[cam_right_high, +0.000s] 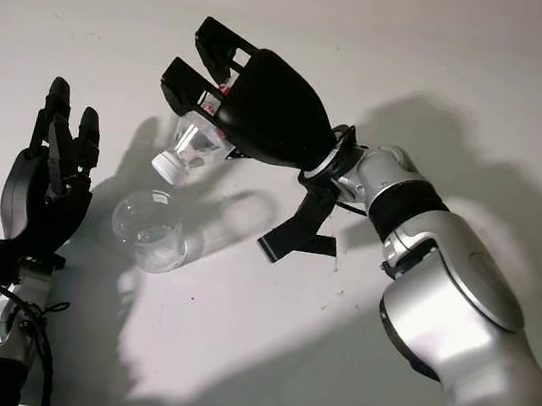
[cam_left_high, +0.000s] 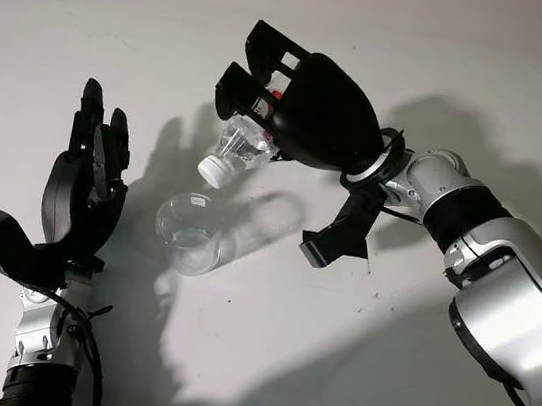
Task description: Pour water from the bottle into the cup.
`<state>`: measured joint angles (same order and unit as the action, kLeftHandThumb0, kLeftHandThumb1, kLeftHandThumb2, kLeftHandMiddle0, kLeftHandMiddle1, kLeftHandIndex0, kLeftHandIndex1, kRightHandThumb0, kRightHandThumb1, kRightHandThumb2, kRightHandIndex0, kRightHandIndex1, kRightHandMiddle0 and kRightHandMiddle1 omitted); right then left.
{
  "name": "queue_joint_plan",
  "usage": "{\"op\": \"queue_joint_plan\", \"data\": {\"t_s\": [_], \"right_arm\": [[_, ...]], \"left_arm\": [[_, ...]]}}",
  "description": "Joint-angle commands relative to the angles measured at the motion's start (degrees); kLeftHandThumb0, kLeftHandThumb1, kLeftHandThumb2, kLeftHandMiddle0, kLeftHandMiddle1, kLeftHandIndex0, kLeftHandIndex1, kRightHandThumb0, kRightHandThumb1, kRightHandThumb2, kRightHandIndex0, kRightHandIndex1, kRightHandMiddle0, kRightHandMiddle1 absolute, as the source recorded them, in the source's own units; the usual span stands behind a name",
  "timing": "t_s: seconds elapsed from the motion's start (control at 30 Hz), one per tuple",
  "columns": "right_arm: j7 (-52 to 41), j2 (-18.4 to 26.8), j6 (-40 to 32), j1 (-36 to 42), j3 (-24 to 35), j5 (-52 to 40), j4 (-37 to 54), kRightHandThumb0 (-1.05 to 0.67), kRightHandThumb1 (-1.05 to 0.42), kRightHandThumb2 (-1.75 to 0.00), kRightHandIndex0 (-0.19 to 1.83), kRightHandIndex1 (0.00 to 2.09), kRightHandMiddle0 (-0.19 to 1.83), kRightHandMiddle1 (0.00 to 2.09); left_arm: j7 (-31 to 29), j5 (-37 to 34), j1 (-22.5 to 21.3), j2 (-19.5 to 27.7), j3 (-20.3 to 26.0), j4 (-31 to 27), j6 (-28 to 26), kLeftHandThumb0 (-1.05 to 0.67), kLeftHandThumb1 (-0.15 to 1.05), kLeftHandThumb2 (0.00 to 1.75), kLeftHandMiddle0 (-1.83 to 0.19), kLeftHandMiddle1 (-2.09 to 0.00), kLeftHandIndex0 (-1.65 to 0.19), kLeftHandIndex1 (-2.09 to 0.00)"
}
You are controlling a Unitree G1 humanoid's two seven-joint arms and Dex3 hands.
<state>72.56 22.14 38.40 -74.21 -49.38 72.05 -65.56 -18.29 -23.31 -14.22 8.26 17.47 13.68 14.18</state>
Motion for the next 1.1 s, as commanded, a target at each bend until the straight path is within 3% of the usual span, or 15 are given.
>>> {"op": "queue_joint_plan", "data": {"t_s": [0.0, 0.27, 0.57, 0.73, 0.9, 1.07], "right_arm": [[0.77, 0.23, 0.16, -1.94, -0.27, -0.31, 1.42, -0.48, -1.05, -0.31, 1.17, 2.09, 0.87, 2.09], [1.72, 0.28, -4.52, -1.27, -0.97, 1.2, 4.45, -0.51, -1.05, -0.33, 1.17, 2.09, 0.9, 2.09], [4.74, -0.42, -3.45, -1.96, -3.02, 2.12, 3.51, -0.49, -1.05, -0.31, 1.18, 2.09, 0.86, 2.09], [6.28, -0.78, -3.82, -2.28, -4.06, 2.66, 2.87, -0.47, -1.05, -0.28, 1.2, 2.09, 0.68, 2.09], [7.57, -1.08, -4.43, -2.44, -4.81, 3.01, 2.18, -0.48, -1.05, -0.29, 1.22, 2.09, 0.84, 2.09], [8.78, -1.07, -5.0, -2.49, -5.23, 3.52, 1.82, -0.46, -1.05, -0.2, 1.18, 2.09, 0.49, 1.99]], "left_arm": [[0.0, 0.0, 1.0, -1.09, -0.13, 1.35, 0.43, -0.7, 1.05, 0.61, 0.19, 0.0, 0.19, 0.0], [0.1, 0.22, 1.11, -0.97, -0.11, 1.22, 0.73, -0.69, 1.05, 0.62, 0.19, 0.0, 0.19, 0.0], [0.24, 0.01, 1.49, -1.07, -0.27, 0.63, 0.26, -0.7, 1.05, 0.61, 0.19, 0.0, 0.19, 0.0], [0.22, -0.03, 1.64, -1.01, -0.15, 0.62, 0.38, -0.7, 1.05, 0.6, 0.19, 0.0, 0.19, 0.0], [0.11, 0.06, 1.71, -0.88, -0.11, 0.7, 0.57, -0.7, 1.05, 0.6, 0.19, 0.0, 0.19, 0.0], [-0.18, -0.45, 1.7, -1.02, -0.05, 0.65, 0.34, -0.69, 1.05, 0.6, 0.19, 0.0, 0.19, 0.0]]}}
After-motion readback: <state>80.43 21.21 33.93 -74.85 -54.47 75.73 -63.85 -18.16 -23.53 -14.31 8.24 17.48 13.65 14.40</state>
